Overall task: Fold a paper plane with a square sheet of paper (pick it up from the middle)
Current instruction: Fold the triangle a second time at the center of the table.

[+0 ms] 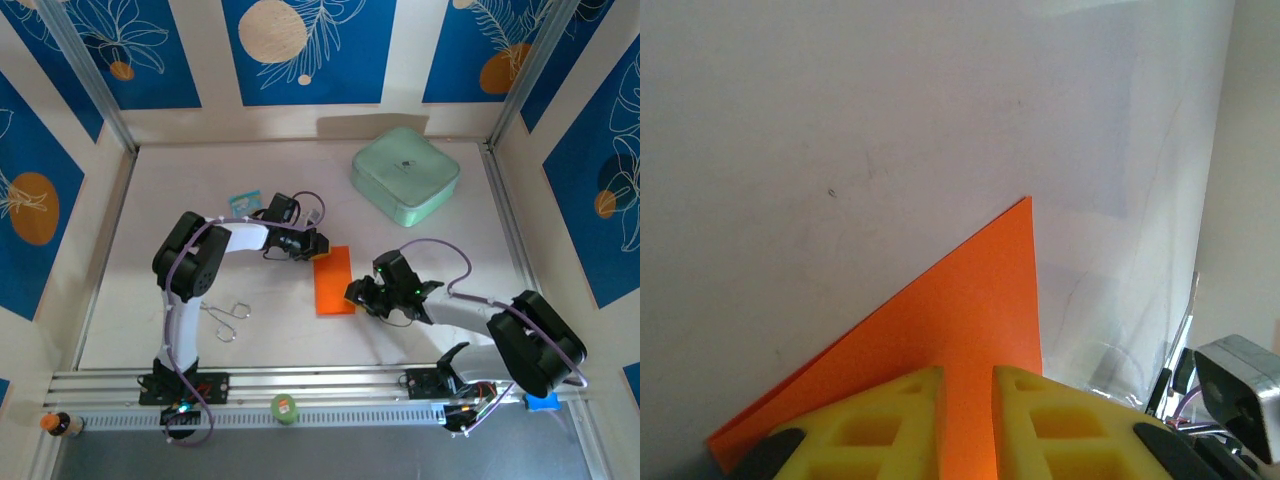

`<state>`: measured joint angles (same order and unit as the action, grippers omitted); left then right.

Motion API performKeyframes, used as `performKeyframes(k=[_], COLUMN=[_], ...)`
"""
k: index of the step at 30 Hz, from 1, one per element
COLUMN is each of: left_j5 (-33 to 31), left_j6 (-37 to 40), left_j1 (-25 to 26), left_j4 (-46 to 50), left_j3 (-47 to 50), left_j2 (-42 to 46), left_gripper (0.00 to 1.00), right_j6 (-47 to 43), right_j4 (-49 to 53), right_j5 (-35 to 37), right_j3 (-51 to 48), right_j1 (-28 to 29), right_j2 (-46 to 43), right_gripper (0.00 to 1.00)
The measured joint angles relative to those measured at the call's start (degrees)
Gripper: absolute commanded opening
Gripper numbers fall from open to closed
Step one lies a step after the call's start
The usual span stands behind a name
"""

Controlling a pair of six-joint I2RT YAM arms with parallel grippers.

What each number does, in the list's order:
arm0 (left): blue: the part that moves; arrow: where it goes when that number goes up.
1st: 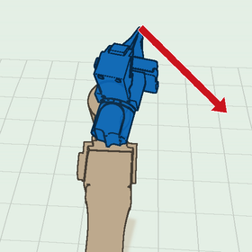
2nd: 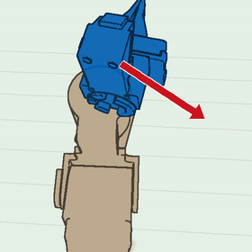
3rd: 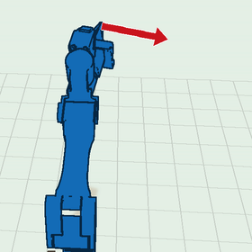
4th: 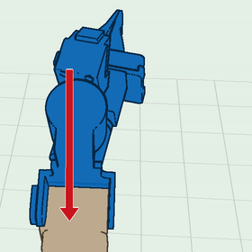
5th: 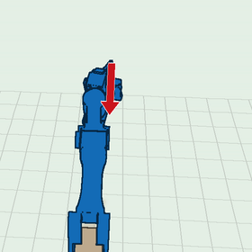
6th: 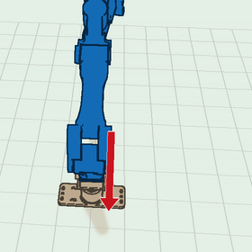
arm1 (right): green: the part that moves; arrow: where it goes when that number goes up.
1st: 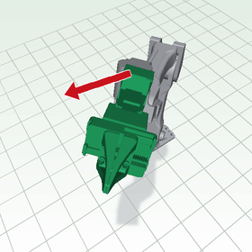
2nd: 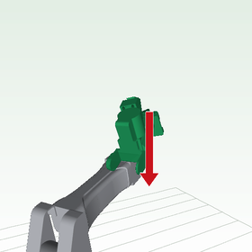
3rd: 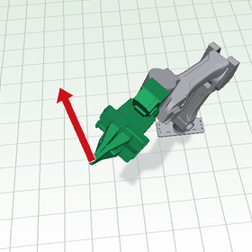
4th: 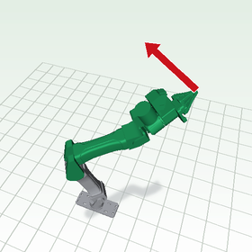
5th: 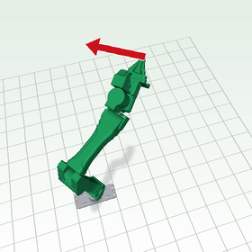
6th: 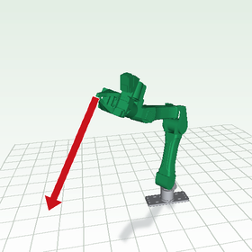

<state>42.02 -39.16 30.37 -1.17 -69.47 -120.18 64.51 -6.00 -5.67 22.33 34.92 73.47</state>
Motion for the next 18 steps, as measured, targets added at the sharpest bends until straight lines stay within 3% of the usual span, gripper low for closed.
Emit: performKeyframes(k=[8, 18], left_j5=[0.00, 0.17], left_j6=[-0.02, -0.44], left_j1=[0.00, -0.04], left_j4=[0.00, -0.09], left_j3=[-0.02, -0.02], left_j2=[0.00, 0.00], left_gripper=[0.21, 0.21], right_j6=[-2.43, -4.09], right_j4=[-5.57, -10.45], right_j5=[-6.36, -13.40], right_j3=[-0.46, 0.87], right_j1=[-4.50, -7.04], right_j2=[-0.83, 6.27], right_gripper=[0.36, 0.36])
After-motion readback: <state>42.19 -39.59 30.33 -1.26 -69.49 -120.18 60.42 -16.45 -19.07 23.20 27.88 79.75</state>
